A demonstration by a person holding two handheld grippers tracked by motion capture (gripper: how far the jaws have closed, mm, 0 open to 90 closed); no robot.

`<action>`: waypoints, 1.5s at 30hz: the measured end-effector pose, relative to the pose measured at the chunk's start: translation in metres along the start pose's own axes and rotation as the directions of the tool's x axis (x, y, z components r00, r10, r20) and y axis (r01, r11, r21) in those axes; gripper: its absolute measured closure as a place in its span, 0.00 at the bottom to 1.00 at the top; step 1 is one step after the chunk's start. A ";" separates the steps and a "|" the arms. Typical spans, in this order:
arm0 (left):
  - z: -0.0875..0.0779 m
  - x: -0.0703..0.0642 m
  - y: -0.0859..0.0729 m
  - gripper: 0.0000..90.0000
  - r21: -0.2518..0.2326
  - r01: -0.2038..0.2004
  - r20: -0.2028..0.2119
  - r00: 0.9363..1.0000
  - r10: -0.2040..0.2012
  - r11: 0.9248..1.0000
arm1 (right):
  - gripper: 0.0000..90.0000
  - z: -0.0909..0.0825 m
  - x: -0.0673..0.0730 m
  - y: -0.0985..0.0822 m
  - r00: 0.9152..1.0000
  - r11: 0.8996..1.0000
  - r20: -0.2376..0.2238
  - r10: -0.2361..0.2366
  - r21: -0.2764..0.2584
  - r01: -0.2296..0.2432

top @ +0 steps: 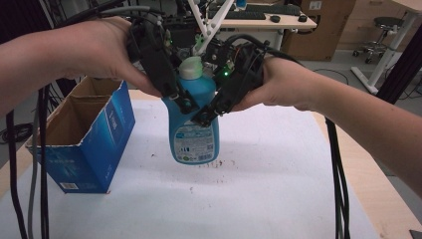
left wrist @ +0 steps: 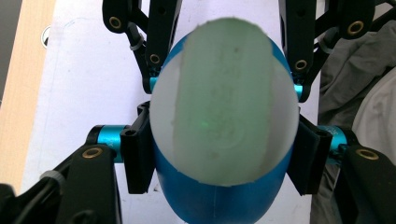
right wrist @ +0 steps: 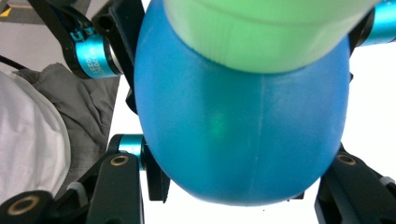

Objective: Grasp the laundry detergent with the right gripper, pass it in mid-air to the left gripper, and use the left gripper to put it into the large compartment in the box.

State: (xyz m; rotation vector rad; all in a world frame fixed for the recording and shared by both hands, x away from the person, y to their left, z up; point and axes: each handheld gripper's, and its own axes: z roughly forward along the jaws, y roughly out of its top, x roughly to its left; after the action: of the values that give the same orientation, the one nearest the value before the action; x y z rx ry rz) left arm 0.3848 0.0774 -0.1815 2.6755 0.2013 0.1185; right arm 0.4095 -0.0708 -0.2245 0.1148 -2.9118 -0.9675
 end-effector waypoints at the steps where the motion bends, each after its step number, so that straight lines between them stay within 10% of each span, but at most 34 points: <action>1: 0.000 0.000 0.000 0.42 0.001 -0.002 0.003 1.000 0.002 1.000 | 0.52 0.000 0.000 0.000 1.000 1.000 0.003 0.000 -0.002 0.000; 17: -0.004 0.000 -0.002 0.42 -0.002 0.015 -0.005 1.000 -0.015 1.000 | 0.49 0.002 0.002 0.002 1.000 1.000 0.025 -0.013 -0.023 0.014; 22: -0.007 0.002 -0.004 0.42 -0.002 0.024 -0.005 1.000 -0.024 1.000 | 0.32 0.006 0.001 0.000 0.999 1.000 0.035 -0.017 -0.014 0.018; 34: -0.039 0.006 -0.028 0.42 -0.022 0.120 -0.072 0.990 -0.122 0.992 | 0.22 -0.003 -0.008 -0.024 0.994 0.998 0.089 0.059 -0.020 -0.057; 45: -0.098 0.010 -0.075 0.42 -0.084 0.294 -0.180 0.935 -0.304 0.952 | 0.22 -0.013 -0.032 -0.082 0.974 0.982 0.161 0.161 0.077 -0.175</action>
State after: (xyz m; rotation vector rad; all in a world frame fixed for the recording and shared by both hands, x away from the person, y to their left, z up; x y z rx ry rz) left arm 0.3743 0.1884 -0.1269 2.5413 0.6534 0.2808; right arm 0.4469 -0.1413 -0.2644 -0.2089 -3.0433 -0.8535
